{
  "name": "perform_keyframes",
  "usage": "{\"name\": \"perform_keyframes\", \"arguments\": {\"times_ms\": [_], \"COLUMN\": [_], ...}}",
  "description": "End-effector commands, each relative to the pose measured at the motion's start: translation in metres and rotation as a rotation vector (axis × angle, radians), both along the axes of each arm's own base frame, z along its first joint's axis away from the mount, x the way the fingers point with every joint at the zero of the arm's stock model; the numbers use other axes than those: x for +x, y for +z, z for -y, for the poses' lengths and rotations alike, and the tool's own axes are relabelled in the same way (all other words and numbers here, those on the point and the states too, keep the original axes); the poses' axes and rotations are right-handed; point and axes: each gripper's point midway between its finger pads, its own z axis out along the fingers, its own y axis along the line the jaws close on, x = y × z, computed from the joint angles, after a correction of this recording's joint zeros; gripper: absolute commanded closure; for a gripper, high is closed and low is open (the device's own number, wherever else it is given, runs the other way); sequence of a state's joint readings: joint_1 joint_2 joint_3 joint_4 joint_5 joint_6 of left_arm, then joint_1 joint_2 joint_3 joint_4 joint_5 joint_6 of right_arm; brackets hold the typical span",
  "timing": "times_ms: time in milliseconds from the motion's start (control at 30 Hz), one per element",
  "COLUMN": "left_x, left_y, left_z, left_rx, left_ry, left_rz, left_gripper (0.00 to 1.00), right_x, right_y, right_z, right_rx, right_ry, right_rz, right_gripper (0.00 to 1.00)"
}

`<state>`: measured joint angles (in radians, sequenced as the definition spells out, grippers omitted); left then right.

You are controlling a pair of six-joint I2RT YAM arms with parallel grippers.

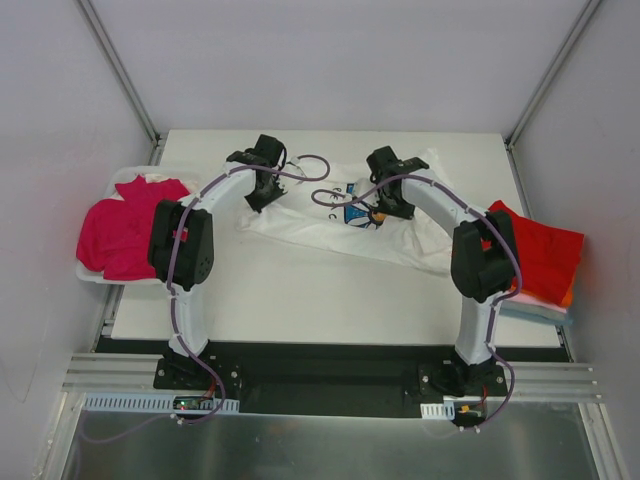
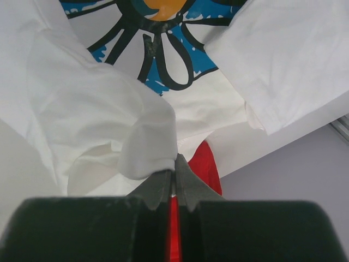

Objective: Fold and stack the t-shirts
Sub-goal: Fold the flattened tshirt in 1/3 of the way

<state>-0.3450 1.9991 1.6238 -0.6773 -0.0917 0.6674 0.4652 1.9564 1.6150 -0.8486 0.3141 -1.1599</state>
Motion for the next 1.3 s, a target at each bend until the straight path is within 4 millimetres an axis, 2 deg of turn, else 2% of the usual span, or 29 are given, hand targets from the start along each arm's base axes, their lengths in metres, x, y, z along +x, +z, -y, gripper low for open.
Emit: {"name": "perform_keyframes", "arguments": {"times_ms": [0, 333, 833, 967, 1067, 1267], "left_x": [0.004, -0.004, -0.008, -0.008, -0.007, 0.000], "left_y": [0.008, 0.006, 0.000, 0.000, 0.000, 0.002], "left_z": [-0.009, -0.017, -0.019, -0.018, -0.017, -0.018], "left_rx": [0.035, 0.070, 0.078, 0.073, 0.071, 0.086], "left_ry": [-0.002, -0.012, -0.016, -0.016, -0.016, -0.009], "left_rz": [0.015, 0.005, -0.015, -0.017, -0.014, -0.001], "left_gripper": [1.00, 1.00, 1.00, 1.00, 1.00, 1.00], "right_x": [0.013, 0.031, 0.057, 0.056, 0.058, 0.063], "right_y": [0.001, -0.020, -0.007, -0.016, -0.021, -0.023], "right_z": [0.001, -0.003, -0.003, 0.000, 0.003, 0.008], "right_rx": [-0.030, -0.055, -0.064, -0.070, -0.074, -0.078], "right_ry": [0.014, 0.030, 0.035, 0.028, 0.014, 0.003], "right_rz": [0.008, 0.011, 0.070, 0.048, 0.057, 0.079], "right_gripper": [0.99, 0.99, 0.99, 0.99, 0.83, 0.80]}}
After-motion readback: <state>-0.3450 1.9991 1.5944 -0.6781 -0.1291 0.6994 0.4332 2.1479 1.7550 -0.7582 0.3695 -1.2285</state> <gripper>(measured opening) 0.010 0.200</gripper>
